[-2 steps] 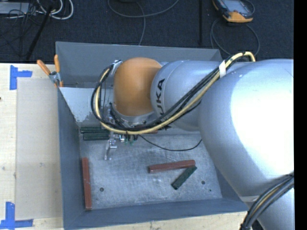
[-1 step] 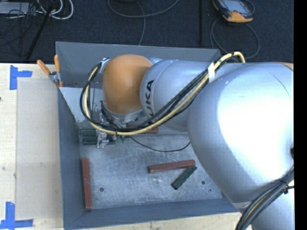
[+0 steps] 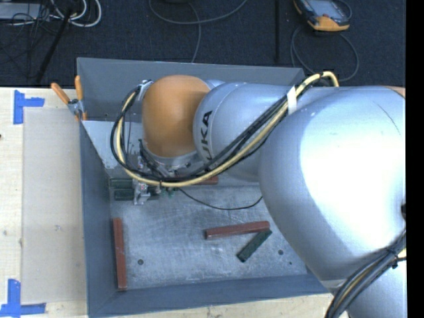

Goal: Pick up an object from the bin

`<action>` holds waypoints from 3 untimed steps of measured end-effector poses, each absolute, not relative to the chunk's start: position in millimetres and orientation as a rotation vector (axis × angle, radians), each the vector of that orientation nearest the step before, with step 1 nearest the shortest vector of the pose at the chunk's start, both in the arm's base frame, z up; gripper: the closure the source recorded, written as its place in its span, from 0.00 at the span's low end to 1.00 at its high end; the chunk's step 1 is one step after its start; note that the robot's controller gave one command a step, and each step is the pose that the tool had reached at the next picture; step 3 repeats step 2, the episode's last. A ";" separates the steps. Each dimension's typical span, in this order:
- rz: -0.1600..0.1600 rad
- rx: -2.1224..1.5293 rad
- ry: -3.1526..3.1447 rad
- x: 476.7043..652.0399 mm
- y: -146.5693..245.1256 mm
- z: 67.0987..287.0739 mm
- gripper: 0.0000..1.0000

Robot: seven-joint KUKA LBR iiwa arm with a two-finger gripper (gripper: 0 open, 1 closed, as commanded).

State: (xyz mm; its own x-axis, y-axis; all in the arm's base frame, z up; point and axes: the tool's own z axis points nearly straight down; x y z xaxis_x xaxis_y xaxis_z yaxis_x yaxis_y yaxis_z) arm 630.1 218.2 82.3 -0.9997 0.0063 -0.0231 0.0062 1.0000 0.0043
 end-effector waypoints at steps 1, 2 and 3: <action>0.003 0.011 3.136 631.6 218.6 114.3 1.00; 0.003 0.013 3.137 631.3 218.4 166.6 1.00; 0.003 0.013 3.137 631.3 218.4 166.6 1.00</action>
Offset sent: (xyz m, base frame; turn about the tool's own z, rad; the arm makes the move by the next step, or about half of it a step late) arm -0.0002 0.0000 0.0826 0.0000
